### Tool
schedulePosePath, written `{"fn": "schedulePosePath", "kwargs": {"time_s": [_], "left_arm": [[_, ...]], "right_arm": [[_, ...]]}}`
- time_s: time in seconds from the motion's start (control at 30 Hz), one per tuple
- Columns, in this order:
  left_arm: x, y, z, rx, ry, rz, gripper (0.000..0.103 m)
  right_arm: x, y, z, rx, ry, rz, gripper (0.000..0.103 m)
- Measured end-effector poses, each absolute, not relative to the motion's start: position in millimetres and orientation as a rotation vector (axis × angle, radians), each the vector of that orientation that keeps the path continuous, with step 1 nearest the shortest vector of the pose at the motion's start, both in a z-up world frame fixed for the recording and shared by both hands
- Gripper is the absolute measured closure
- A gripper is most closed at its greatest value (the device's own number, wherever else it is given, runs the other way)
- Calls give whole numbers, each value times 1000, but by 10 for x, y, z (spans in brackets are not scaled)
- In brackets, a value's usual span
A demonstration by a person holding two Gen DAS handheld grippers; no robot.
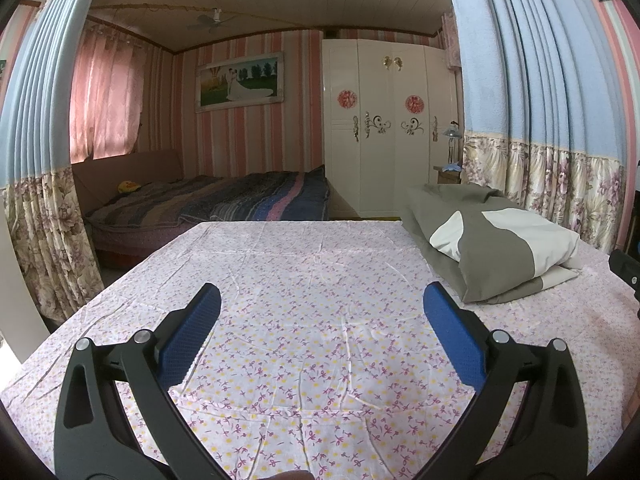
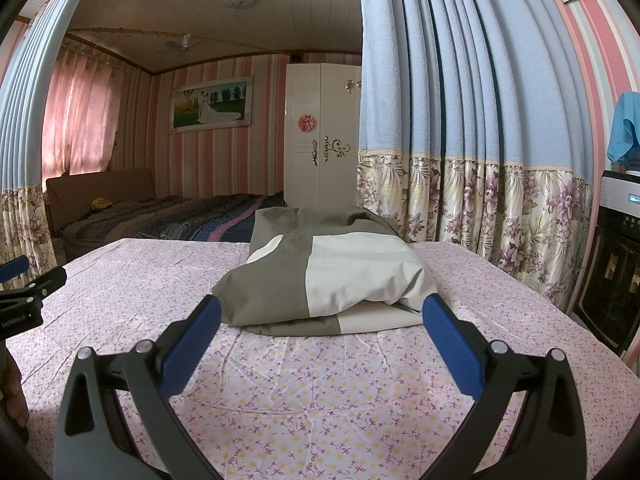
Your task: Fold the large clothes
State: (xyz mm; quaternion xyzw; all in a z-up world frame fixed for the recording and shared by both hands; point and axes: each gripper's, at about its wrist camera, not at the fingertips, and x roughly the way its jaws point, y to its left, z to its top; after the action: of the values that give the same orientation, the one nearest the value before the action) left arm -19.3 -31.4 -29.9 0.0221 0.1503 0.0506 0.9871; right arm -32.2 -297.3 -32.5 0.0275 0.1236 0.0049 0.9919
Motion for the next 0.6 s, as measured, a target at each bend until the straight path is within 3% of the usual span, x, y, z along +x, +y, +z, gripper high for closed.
{"fn": "schedulePosePath", "kwargs": {"time_s": [0.6], "left_arm": [[-165,-348,-302,45,325,166,3]], "right_arm": [[-310,-2976,-329,49,251,12,2]]}}
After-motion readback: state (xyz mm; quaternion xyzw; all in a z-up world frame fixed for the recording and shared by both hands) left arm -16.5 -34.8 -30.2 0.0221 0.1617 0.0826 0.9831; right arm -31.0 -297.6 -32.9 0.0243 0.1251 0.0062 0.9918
